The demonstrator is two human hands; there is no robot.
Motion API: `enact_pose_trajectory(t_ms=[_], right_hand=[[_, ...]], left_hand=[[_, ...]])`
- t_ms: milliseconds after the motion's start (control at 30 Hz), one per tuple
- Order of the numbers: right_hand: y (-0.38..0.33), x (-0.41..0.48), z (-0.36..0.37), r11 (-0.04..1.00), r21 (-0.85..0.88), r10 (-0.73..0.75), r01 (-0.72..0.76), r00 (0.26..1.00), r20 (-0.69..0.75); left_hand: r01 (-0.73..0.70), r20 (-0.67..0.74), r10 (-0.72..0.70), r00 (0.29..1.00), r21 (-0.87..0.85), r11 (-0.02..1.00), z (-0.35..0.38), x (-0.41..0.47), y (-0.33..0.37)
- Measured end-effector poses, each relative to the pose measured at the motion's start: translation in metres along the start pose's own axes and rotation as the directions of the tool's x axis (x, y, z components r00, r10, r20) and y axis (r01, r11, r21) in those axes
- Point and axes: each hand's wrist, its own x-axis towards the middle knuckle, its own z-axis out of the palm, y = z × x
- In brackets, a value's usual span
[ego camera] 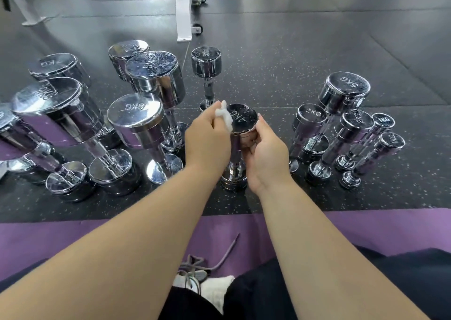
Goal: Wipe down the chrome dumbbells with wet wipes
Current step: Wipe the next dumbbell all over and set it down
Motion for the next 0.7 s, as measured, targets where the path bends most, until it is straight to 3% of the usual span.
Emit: enact_pose_trajectory(t_ms=[67,133,200,267,333,400,467,500,567,633,700], right_hand=[[-0.002,-0.003,0.001,1.0,0.001,0.027,-0.027,0.999,-0.026],[-0.004,-0.005,0.001,0.998,0.012,0.066,-0.066,0.997,-0.033],[-0.007,-0.007,0.002,0.998,0.033,0.062,-0.061,0.998,-0.031],[-0.007,-0.007,0.002,0.995,0.077,0.073,-0.069,0.996,-0.051],[-0.008,-0.006,0.001,0.991,0.104,0.087,-0.078,0.993,-0.081],[-0.008,-0.004,0.001,0.989,0.112,0.107,-0.098,0.991,-0.084],[-0.011,-0.004,0.002,0.983,0.14,0.136,-0.12,0.985,-0.107],[-0.011,-0.004,0.002,0.978,0.164,0.145,-0.126,0.983,-0.11],[-0.011,-0.001,-0.001,0.975,0.192,0.138,-0.112,0.982,-0.129],[-0.009,0.002,-0.003,0.973,0.208,0.132,-0.103,0.982,-0.135],[-0.008,0.003,-0.003,0.973,0.207,0.129,-0.1,0.983,-0.129]], left_hand=[[-0.174,0.046,0.168,0.985,0.184,0.967,0.002,-0.012,-0.004],[-0.347,0.207,0.295,0.933,0.3,0.889,0.006,-0.011,0.002],[-0.335,0.292,0.243,0.925,0.325,0.884,0.003,0.009,0.011],[-0.167,0.249,0.087,0.965,0.322,0.932,-0.008,0.025,0.012],[-0.108,0.162,0.057,0.985,0.322,0.94,-0.015,0.017,0.003],[-0.26,0.144,0.224,0.964,0.338,0.904,-0.014,0.004,-0.003],[-0.458,0.264,0.383,0.885,0.353,0.816,-0.005,0.003,-0.001],[-0.487,0.326,0.38,0.866,0.375,0.789,-0.001,0.009,0.004],[-0.411,0.372,0.253,0.893,0.448,0.794,0.005,0.028,0.015],[-0.238,0.34,0.073,0.938,0.474,0.848,0.004,0.041,0.023],[-0.05,0.272,-0.045,0.961,0.333,0.942,0.003,0.047,0.02]])
